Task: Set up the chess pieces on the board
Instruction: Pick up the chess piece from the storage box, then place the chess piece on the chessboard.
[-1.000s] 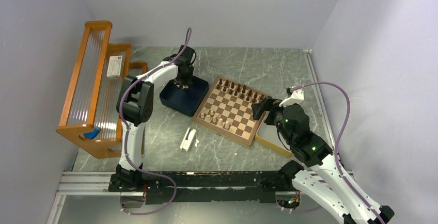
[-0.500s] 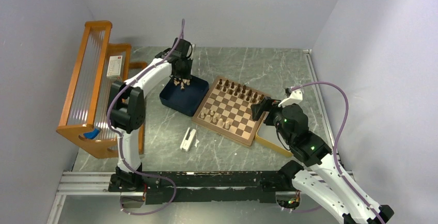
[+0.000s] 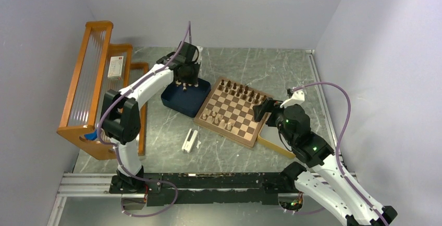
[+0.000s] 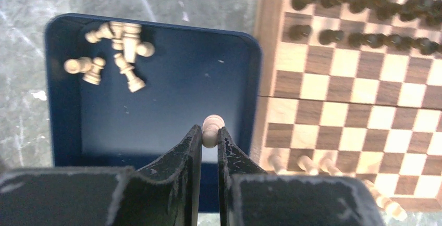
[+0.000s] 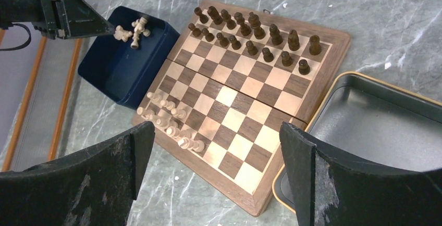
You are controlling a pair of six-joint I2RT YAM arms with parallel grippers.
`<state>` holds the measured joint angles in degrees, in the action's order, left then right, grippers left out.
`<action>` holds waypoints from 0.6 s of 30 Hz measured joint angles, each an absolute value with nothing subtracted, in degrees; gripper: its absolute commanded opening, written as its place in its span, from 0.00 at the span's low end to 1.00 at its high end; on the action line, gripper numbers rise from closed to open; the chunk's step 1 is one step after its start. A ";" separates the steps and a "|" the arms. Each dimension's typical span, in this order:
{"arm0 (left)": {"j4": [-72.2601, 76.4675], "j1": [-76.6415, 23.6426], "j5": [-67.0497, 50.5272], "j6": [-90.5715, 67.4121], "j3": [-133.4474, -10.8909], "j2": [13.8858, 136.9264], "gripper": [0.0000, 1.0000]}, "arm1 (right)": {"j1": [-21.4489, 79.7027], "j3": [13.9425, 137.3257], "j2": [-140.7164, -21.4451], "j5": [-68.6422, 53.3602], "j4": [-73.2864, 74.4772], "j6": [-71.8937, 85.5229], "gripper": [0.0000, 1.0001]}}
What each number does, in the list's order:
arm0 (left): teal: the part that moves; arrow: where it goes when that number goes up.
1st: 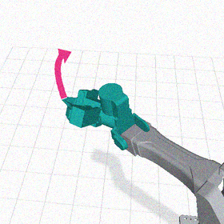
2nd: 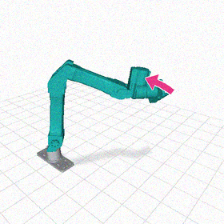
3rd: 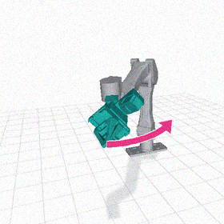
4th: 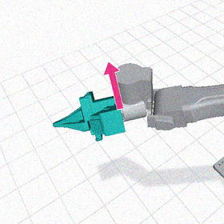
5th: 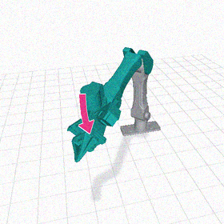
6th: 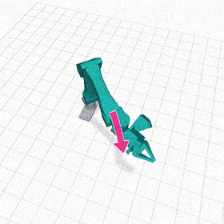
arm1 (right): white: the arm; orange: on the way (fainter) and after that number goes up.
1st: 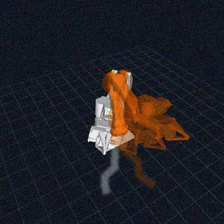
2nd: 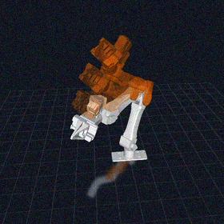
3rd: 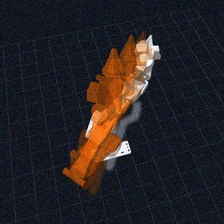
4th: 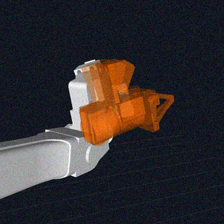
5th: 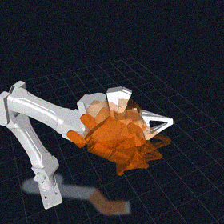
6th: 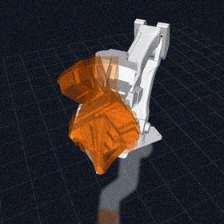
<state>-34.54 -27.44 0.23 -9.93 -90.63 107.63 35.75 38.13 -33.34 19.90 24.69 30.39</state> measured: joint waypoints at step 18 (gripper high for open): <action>-34.57 -48.90 2.92 -12.03 -89.32 104.68 0.14 | 35.75 38.13 -32.23 20.23 24.99 30.59 0.94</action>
<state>-34.57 -48.90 2.92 -12.03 -89.32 104.68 35.75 38.13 -32.23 20.23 24.99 30.59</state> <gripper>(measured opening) 0.177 0.945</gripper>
